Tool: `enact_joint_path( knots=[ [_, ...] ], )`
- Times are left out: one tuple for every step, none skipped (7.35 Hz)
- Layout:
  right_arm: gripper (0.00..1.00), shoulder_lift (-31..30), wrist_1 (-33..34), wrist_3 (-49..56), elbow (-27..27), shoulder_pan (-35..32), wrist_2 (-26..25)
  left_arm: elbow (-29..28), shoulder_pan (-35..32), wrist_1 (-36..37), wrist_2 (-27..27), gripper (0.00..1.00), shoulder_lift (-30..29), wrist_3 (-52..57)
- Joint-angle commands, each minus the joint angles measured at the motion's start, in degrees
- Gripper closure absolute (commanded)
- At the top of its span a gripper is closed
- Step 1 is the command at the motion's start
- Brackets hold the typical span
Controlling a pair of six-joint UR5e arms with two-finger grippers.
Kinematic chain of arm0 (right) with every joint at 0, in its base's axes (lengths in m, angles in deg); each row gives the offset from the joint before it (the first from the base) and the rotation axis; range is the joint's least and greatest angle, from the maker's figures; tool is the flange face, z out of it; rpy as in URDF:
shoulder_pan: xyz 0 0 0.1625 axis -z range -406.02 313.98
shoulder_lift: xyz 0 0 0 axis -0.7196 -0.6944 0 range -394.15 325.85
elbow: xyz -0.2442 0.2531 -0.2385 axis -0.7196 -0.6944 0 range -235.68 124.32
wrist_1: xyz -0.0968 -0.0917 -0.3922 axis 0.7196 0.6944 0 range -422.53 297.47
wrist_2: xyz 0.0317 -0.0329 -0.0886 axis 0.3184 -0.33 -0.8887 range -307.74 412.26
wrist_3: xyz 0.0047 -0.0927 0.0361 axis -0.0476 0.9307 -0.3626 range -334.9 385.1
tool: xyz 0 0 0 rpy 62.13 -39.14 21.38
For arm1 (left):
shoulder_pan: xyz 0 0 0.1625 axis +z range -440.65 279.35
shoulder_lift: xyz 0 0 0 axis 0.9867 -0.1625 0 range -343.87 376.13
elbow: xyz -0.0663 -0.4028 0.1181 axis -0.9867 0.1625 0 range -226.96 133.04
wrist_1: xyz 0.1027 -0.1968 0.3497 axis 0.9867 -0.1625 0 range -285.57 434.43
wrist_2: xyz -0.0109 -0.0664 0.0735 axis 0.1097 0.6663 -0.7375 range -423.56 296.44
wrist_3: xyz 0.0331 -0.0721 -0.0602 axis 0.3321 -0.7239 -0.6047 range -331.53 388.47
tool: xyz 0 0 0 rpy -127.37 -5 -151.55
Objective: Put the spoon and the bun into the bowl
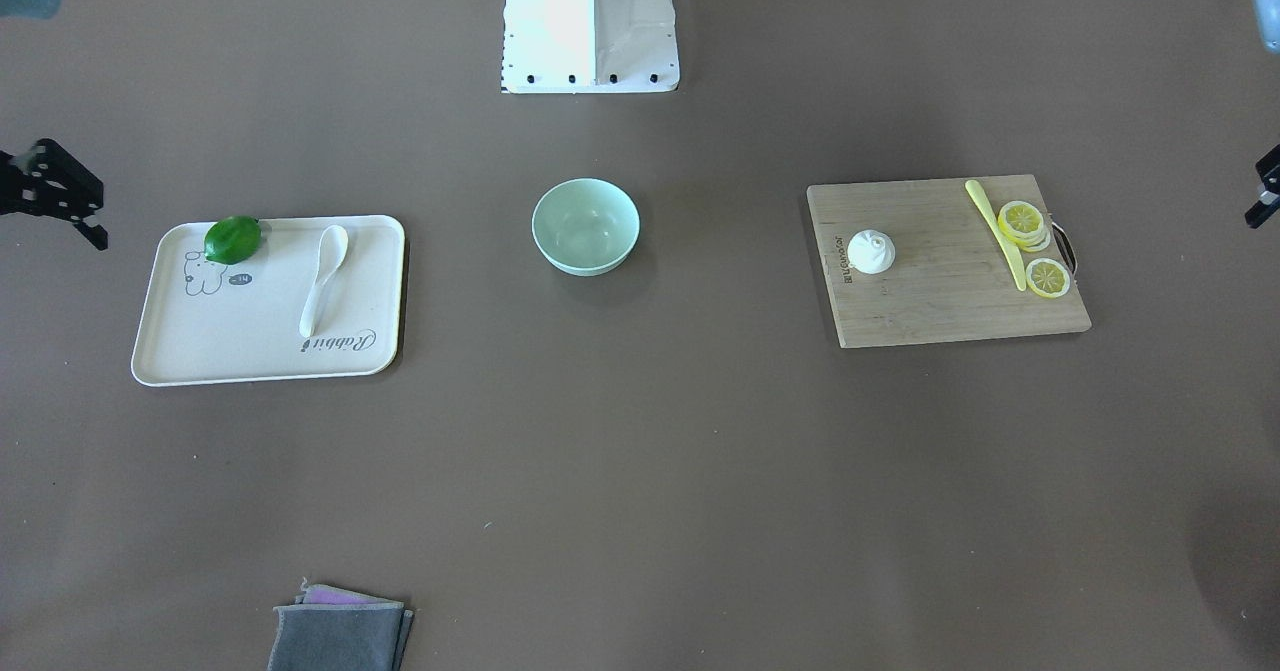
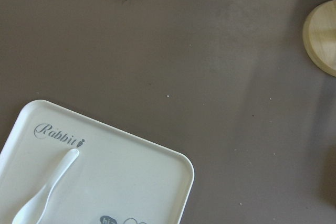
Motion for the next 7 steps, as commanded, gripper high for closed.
enact_joint_path(
  knots=[
    [0.02,-0.11,-6.3,-20.38,-0.88,11.85,-10.82,-0.34,2.82,-3.18,-0.14,0.02,-0.1,-4.09],
    [0.05,-0.03,-6.57,-25.68,-1.15,16.43,-15.58,-0.34,2.82,-3.18,-0.14,0.02,-0.1,-4.09],
    [0.1,-0.03,-6.84,-30.09,-1.94,19.95,-19.28,-0.34,2.82,-3.18,-0.14,0.02,-0.19,-4.09],
    [0.16,0.32,-10.15,-33.78,-4.64,23.55,-24.19,-0.34,2.82,-3.18,-0.14,0.02,-0.19,-4.01],
    [0.21,0.41,-15.75,-36.52,-8.85,25.07,-25.37,-0.34,2.82,-3.18,-0.14,0.02,-0.19,-4.01],
    [0.25,0.33,-20.5,-36.98,-12.28,25.52,-26.34,-0.25,2.82,-3.27,-0.05,0.02,-0.19,-4.09],
    [0.28,0.33,-21.68,-38.73,-13.19,26.22,-27.39,-0.25,2.82,-3.27,-0.05,0.02,-0.19,-4.01]
  ],
)
